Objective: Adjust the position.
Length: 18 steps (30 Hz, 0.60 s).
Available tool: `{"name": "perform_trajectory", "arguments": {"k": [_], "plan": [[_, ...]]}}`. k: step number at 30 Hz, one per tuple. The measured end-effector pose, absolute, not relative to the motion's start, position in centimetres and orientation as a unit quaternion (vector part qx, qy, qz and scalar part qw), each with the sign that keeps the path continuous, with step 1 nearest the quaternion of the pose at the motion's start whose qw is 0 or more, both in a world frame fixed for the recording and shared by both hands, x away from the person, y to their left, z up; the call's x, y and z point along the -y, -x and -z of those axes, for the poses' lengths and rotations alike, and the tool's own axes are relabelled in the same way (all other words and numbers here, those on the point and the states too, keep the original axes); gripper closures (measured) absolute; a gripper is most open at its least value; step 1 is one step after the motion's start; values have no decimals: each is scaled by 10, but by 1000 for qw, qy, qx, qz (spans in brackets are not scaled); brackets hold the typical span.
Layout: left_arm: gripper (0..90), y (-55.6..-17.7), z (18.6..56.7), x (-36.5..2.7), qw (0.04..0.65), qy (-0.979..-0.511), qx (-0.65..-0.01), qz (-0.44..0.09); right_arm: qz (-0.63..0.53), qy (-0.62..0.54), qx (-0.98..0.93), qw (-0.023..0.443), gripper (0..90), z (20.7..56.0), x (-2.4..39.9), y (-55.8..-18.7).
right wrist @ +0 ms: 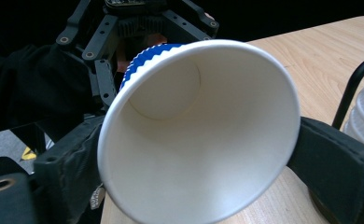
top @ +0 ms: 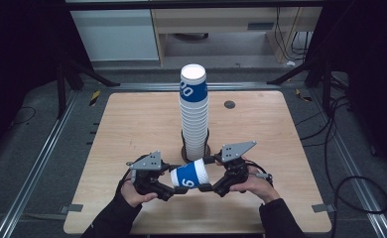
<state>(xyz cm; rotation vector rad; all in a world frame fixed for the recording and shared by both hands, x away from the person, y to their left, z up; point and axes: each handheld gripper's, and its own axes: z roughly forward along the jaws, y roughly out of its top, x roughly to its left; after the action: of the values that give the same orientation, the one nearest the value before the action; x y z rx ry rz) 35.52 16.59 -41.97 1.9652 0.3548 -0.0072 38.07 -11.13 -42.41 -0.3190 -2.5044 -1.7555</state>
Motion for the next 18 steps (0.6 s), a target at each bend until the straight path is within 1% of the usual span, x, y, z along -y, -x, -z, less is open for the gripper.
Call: {"name": "perform_trajectory", "arguments": {"k": [1, 4, 18], "plan": [[258, -355, 420, -165, 541, -828, -148, 4, 571, 104, 814, 33, 83, 424, 111, -381], [258, -354, 421, -162, 540, -829, -145, 8, 576, 98, 811, 47, 119, 426, 111, -381], [256, -355, 422, -162, 544, -827, -142, 19, 580, 95, 806, 68, 157, 428, 114, -382]]}}
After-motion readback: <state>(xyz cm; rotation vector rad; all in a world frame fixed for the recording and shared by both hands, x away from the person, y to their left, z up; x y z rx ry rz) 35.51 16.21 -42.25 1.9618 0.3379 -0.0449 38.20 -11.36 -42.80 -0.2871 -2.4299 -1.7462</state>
